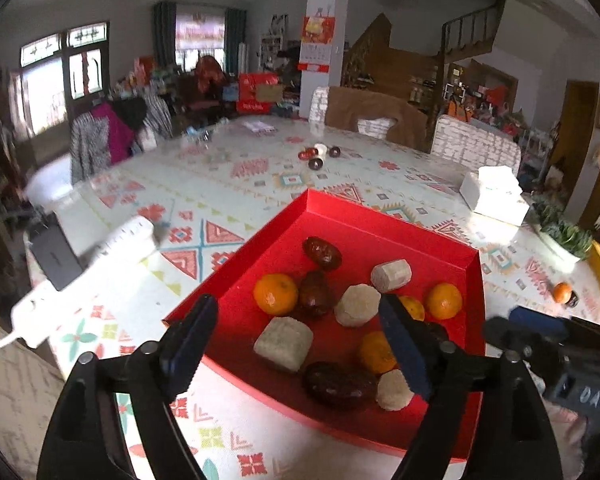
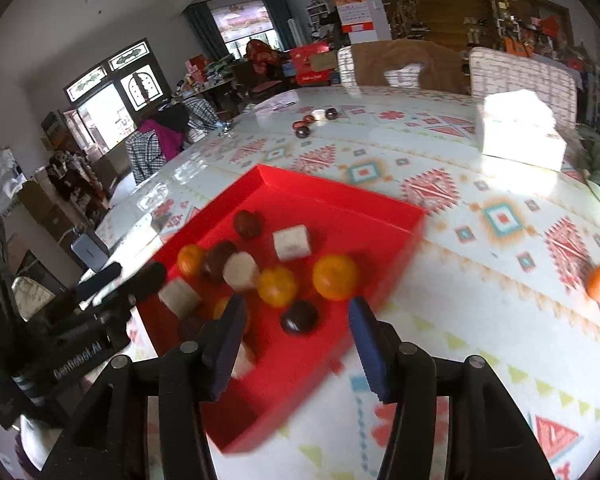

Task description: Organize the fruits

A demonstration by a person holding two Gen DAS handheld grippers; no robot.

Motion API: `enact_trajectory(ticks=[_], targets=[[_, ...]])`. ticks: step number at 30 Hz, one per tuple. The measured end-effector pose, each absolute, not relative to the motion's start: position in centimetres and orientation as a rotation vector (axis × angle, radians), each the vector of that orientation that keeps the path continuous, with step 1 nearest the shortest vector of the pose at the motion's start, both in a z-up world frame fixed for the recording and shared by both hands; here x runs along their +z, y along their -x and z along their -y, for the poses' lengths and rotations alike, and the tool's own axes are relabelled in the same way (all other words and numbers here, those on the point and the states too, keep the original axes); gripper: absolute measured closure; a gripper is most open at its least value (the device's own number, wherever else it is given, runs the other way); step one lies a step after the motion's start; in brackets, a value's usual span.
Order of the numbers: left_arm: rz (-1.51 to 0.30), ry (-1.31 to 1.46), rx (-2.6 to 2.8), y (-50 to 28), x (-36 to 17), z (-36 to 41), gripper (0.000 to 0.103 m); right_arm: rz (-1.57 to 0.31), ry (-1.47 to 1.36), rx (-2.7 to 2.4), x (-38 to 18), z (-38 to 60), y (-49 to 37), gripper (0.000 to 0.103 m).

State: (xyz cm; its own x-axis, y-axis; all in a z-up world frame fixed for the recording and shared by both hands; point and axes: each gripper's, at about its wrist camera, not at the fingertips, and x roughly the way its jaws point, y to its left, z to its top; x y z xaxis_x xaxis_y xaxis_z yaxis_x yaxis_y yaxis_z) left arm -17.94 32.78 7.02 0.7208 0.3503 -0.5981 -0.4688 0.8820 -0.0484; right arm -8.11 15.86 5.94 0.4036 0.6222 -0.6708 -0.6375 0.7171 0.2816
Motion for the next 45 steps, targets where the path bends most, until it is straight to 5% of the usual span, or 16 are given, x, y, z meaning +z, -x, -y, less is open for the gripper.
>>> enact_trajectory(ticks=[17, 45], targets=[[-0.499, 0.025, 0.527, 20.6, 10.4, -24.4, 0.008, -0.736, -0.002, 0.705, 6.0, -8.3, 13.3, 0.040], [-0.498, -0.018, 0.489, 21.7, 10.8, -20.1, 0.008, -0.725, -0.048, 0.613, 5.1, -3.5, 15.9, 0.033]])
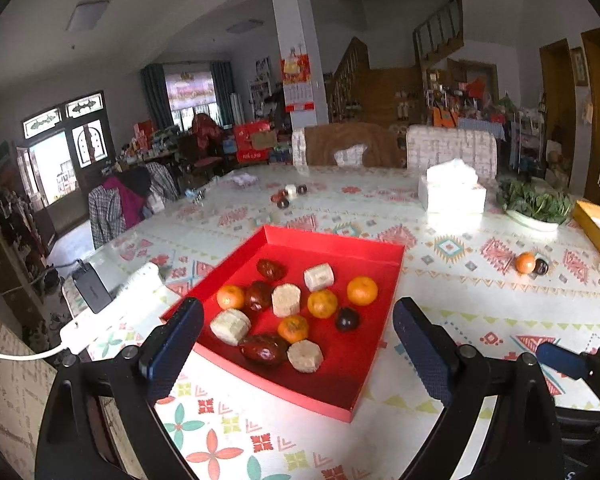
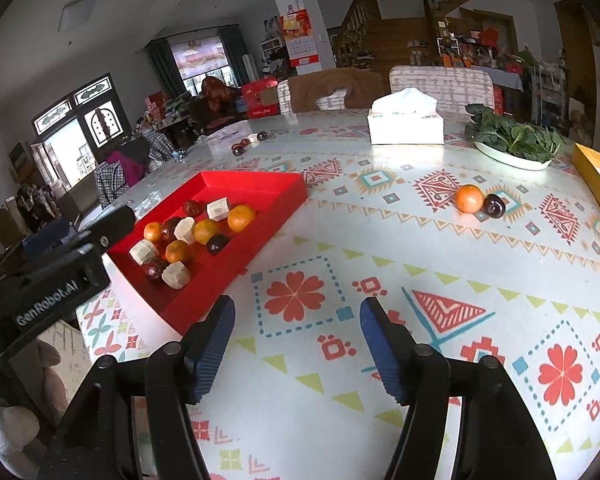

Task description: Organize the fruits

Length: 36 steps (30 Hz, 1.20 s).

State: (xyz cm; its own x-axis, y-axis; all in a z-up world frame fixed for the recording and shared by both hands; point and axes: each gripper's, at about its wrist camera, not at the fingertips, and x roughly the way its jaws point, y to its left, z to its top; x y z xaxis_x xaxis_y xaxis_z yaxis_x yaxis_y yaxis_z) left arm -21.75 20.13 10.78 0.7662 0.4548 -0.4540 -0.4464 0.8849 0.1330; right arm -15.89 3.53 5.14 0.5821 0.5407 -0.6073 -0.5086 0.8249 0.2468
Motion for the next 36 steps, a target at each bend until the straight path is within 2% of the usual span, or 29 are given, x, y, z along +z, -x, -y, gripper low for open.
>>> enact_trajectory(ticks=[4, 5, 9, 13, 21, 29, 36], targets=[[-0.381, -0.063, 0.541, 24.0, 12.4, -19.5, 0.006, -0.712, -0.045, 0.612, 5.6, -3.6, 16.8, 0.033], [-0.339, -0.071, 0.555, 24.8, 12.9, -19.4, 0.000, -0.707, -0.042, 0.613, 5.8, -3.7, 17.2, 0.032], [-0.198, -0.054, 0.605, 27.3, 14.6, -19.5, 0.000, -0.683, -0.030, 0.620, 6.3, -4.0, 18.2, 0.030], [-0.143, -0.043, 0.669, 28.2, 14.8, -20.2, 0.000, -0.668, -0.019, 0.633, 6.5, -4.3, 18.8, 0.029], [-0.250, 0.018, 0.647, 26.8, 13.7, -22.6, 0.000, -0.674, 0.005, 0.671, 5.9, -6.1, 18.9, 0.026], [-0.442, 0.146, 0.583, 23.9, 10.1, -25.4, 0.000, -0.729, 0.073, 0.685, 4.1, -8.6, 18.0, 0.026], [-0.482, 0.174, 0.572, 23.0, 8.9, -26.9, 0.000, -0.737, 0.094, 0.675, 3.7, -10.0, 17.5, 0.026]])
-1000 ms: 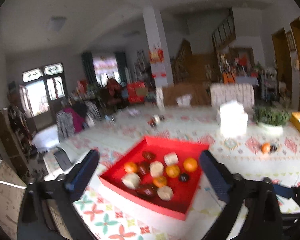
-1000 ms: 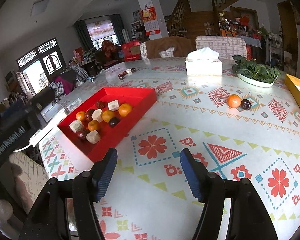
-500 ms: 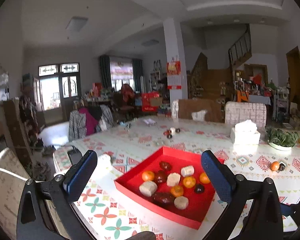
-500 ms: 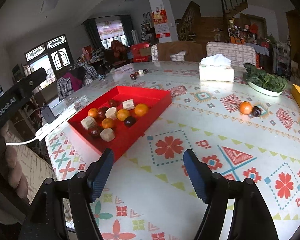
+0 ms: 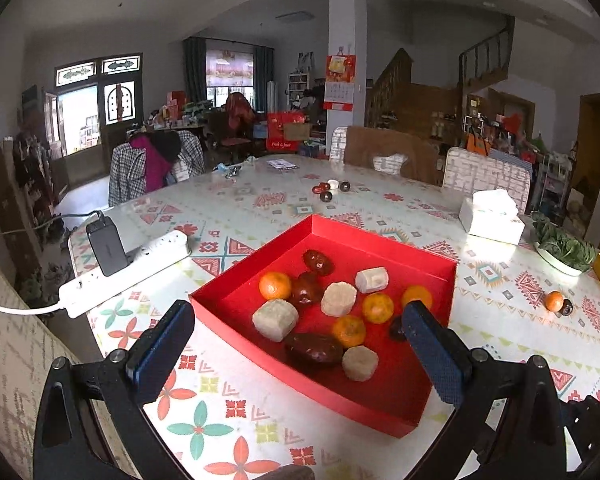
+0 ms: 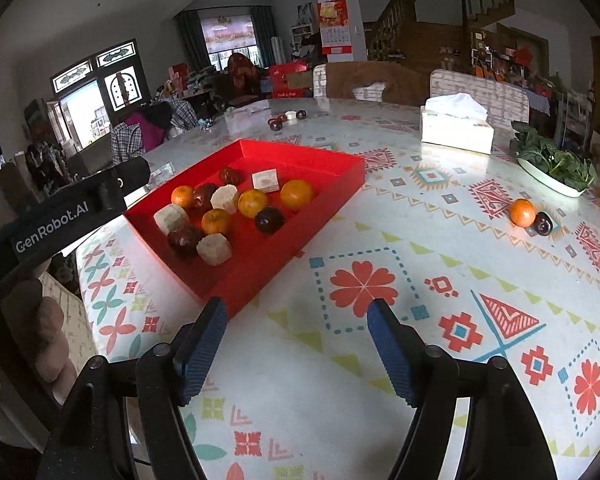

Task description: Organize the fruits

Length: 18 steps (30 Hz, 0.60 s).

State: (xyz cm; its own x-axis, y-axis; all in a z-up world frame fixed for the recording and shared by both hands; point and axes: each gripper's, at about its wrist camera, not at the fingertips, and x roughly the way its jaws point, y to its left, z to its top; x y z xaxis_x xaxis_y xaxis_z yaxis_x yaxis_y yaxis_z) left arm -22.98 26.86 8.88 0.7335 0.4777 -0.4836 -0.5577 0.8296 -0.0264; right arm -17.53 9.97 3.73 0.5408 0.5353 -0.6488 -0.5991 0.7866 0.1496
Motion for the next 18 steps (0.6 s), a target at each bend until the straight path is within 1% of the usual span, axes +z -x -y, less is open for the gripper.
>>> enact_trajectory(ticks=[9, 18], targets=[[-0.556, 0.249, 0.540, 22.0, 6.7, -29.0, 0.000, -0.762, 0.168, 0.663, 2.6, -12.0, 17.4, 0.025], [-0.571, 0.263, 0.544, 21.9, 6.0, -30.0, 0.000, -0.767, 0.200, 0.669, 2.3, -13.3, 17.3, 0.025]])
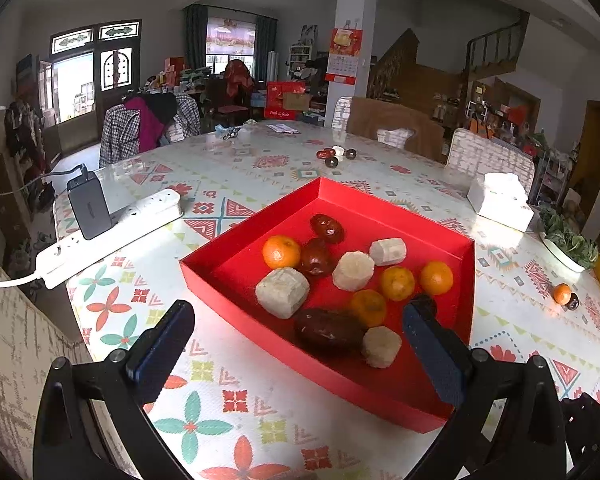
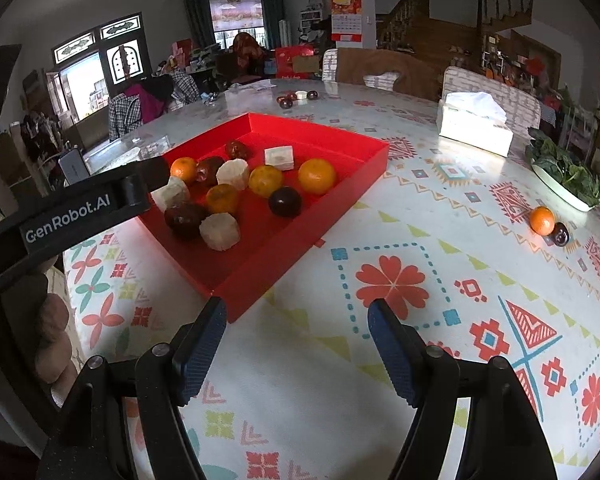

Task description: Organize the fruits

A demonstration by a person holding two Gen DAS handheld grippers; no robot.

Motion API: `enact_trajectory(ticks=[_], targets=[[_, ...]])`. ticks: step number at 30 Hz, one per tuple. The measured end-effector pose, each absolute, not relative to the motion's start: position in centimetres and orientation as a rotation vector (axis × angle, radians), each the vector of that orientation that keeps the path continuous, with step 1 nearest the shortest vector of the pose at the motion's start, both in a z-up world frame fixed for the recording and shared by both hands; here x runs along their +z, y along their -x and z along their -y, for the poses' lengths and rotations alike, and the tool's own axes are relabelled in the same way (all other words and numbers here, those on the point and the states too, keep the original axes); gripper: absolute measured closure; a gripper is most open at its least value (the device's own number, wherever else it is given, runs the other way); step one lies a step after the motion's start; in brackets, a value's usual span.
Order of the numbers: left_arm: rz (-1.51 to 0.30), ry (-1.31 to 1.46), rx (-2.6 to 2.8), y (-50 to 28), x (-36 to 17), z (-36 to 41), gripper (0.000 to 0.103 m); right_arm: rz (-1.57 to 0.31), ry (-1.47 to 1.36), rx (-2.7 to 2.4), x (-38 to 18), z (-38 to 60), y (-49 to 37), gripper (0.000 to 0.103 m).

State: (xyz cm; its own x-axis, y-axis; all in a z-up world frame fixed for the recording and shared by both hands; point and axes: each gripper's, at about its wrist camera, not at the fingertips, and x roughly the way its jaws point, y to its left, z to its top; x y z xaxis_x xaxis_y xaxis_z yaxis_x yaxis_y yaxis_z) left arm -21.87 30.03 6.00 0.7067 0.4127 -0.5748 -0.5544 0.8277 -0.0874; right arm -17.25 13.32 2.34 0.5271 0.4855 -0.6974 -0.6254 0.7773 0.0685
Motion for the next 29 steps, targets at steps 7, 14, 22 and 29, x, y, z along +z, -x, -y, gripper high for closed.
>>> enact_trajectory(ticks=[7, 14, 22, 29], targets=[[-0.582, 0.272, 0.555, 21.8, 5.7, -30.6, 0.000, -0.739, 0.237, 0.675, 3.2, -14.5, 17.0, 0.022], [-0.576, 0.270, 0.556, 21.8, 5.9, -30.6, 0.000, -0.730, 0.240, 0.680, 3.6, -14.6, 16.9, 0.022], [-0.563, 0.264, 0.570, 22.2, 6.7, -30.5, 0.000, -0.727, 0.228, 0.683, 3.6, -14.2, 17.0, 0.022], [-0.555, 0.232, 0.587, 22.6, 8.1, -29.3, 0.000, -0.707, 0.199, 0.679, 4.3, -12.7, 17.3, 0.022]])
